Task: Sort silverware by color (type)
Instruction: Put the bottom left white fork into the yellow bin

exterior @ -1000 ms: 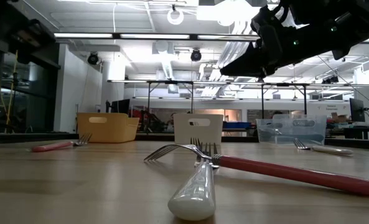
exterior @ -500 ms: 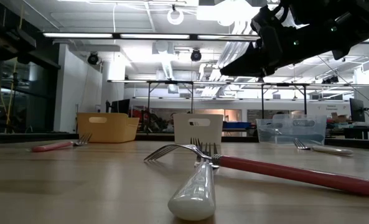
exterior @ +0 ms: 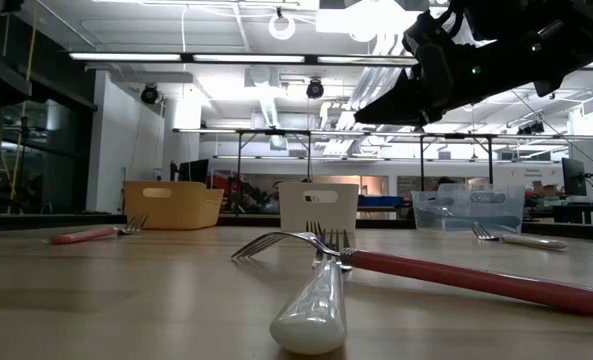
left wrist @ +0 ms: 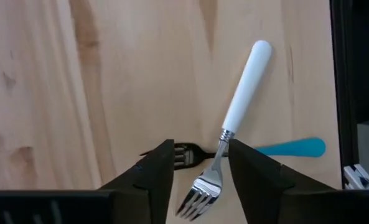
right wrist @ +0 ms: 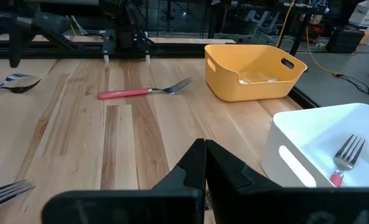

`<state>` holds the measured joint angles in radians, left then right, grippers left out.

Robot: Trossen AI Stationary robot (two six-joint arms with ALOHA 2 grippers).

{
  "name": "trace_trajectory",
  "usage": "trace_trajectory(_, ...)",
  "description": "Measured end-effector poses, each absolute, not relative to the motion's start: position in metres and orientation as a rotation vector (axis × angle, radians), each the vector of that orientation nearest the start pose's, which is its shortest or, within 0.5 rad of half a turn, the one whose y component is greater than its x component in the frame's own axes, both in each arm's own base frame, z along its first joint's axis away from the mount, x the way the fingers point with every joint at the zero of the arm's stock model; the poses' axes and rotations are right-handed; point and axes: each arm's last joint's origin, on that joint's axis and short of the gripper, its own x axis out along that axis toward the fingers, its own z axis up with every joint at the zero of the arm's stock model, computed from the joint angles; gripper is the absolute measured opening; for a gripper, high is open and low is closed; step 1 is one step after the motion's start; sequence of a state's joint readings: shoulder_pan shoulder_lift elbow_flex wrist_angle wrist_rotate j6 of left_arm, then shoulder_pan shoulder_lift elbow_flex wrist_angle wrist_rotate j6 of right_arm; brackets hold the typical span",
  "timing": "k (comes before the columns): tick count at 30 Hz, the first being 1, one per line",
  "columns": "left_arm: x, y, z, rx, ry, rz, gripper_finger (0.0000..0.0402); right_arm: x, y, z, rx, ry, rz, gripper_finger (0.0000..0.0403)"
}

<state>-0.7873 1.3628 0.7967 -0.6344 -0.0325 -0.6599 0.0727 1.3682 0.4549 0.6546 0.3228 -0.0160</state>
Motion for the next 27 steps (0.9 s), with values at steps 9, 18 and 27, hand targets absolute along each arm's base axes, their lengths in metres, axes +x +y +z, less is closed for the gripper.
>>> trace_trajectory(9, 0.170, -0.184, 0.183, -0.059, 1.258, -0.356, 0.0159, 0.256, 0.009, 0.180, -0.068, 0.265, -0.247, 0.0000)
trace_trajectory(18, 0.170, -0.192, 0.168, 0.011, 1.290, -0.348, 0.0159, 0.256, 0.009, 0.180, -0.068, 0.265, -0.247, 0.0000)
trace_trajectory(27, 0.169, -0.198, 0.155, 0.081, 1.307, -0.347, 0.0154, 0.256, 0.009, 0.180, -0.068, 0.267, -0.247, 0.0000)
